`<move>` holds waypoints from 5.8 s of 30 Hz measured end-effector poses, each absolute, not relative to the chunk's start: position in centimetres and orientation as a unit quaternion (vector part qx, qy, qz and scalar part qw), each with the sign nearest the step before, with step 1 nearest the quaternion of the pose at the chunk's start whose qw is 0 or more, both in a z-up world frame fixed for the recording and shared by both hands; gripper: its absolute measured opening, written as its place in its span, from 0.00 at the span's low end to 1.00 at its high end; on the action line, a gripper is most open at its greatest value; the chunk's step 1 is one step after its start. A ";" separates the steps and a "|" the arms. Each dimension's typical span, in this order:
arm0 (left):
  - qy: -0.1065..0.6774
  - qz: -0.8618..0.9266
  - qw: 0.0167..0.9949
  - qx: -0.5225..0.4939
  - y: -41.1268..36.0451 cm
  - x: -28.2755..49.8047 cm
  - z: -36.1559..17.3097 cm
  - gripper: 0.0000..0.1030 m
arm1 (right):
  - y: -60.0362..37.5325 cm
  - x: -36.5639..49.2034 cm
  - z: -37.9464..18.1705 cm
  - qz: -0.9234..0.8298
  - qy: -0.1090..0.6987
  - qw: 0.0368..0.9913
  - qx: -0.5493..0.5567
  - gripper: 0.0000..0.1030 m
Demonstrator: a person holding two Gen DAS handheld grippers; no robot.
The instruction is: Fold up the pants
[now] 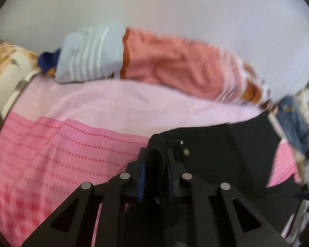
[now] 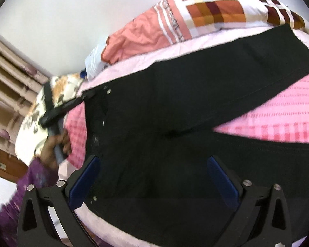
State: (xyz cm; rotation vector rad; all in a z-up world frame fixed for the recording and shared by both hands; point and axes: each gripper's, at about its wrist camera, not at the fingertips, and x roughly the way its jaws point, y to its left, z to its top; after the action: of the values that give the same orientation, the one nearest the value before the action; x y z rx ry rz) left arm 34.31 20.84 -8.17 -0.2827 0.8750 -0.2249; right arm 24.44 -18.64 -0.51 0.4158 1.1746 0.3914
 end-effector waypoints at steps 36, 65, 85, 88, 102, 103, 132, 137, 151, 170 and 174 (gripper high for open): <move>0.440 -0.087 0.863 -0.232 16.6 10.2 -6.0 0.20 | -26.6 20.2 -7.0 0.158 0.557 0.711 0.400 0.06; 0.434 -0.070 0.894 -0.089 4.6 8.3 -4.7 0.77 | -42.8 16.7 -14.0 0.173 0.322 0.663 0.653 0.34; 0.449 -0.078 0.884 -0.108 3.1 8.3 -6.6 0.77 | -50.9 15.4 -9.4 0.050 0.326 0.732 0.596 0.06; 0.447 -0.080 0.884 -0.113 3.1 8.0 -6.3 0.77 | -51.7 11.3 -7.1 0.035 0.341 0.752 0.562 0.06; 0.488 -0.085 0.859 -0.131 2.3 7.7 -8.1 0.77 | -54.8 3.3 -12.8 -0.008 0.373 0.689 0.622 0.09; 0.488 -0.086 0.859 -0.131 2.2 7.7 -8.0 0.78 | -56.0 2.9 -12.2 -0.015 0.368 0.697 0.616 0.09; 0.551 -0.112 0.821 -0.095 -3.7 9.2 -8.6 0.77 | -64.2 6.2 0.6 0.277 0.416 0.749 0.434 0.54; 0.556 -0.116 0.816 -0.109 -4.0 9.1 -8.9 0.78 | -67.7 6.9 1.5 0.092 0.453 0.819 0.341 0.76; 0.563 -0.101 0.815 -0.094 -5.3 8.6 -8.2 0.78 | -63.8 12.0 -5.9 0.225 0.557 0.722 0.343 0.76; 0.577 -0.115 0.803 -0.099 -6.5 9.0 -9.1 0.83 | -65.7 0.5 -0.1 0.148 0.360 0.771 0.504 0.85; 0.578 -0.111 0.802 -0.104 -6.1 8.9 -9.2 0.83 | -63.5 1.4 -5.1 0.126 0.383 0.727 0.555 0.82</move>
State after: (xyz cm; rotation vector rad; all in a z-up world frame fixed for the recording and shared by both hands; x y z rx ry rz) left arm 8.89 -6.11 -9.17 -0.2225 1.2400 -0.2373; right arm 1.36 -63.52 -5.10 1.2243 0.8435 0.2769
